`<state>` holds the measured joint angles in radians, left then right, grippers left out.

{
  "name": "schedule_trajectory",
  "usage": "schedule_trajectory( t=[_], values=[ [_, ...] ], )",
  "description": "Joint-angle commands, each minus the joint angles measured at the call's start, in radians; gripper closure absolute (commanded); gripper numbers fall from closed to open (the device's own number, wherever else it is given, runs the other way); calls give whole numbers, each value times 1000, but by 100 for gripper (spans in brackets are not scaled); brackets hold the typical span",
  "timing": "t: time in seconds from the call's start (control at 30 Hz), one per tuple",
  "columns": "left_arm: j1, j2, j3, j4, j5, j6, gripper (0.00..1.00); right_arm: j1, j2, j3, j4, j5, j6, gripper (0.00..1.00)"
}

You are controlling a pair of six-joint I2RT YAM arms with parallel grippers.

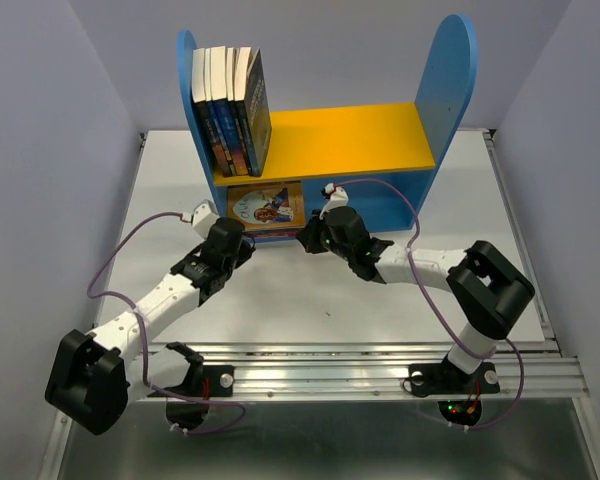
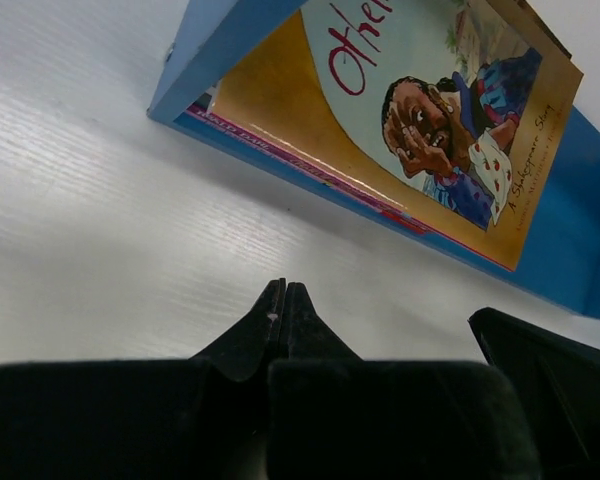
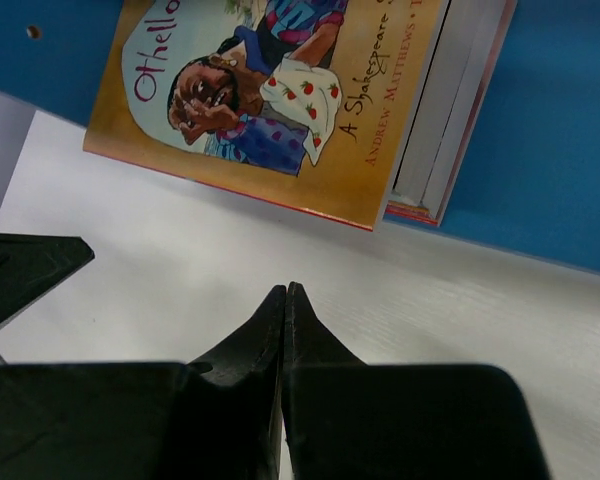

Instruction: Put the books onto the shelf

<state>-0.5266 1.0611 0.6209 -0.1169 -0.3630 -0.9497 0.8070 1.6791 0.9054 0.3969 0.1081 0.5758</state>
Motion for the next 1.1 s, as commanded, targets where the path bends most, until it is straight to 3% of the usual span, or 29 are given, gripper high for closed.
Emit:
schedule_trajectory(
  t=[0.0,0.4,0.87,1.07],
  values=[
    [13,23,54,59,45,80,100,11,17,66,-20,50,-16,99],
    [65,155,100,95,58,114,100,11,102,154,-52,64,-17,99],
    [88,212,148,109,-31,109,100,11,148,207,-52,76,-21,99],
    [86,154,77,230,-45,88,100,11,146,150,83,50,-37,99]
  ],
)
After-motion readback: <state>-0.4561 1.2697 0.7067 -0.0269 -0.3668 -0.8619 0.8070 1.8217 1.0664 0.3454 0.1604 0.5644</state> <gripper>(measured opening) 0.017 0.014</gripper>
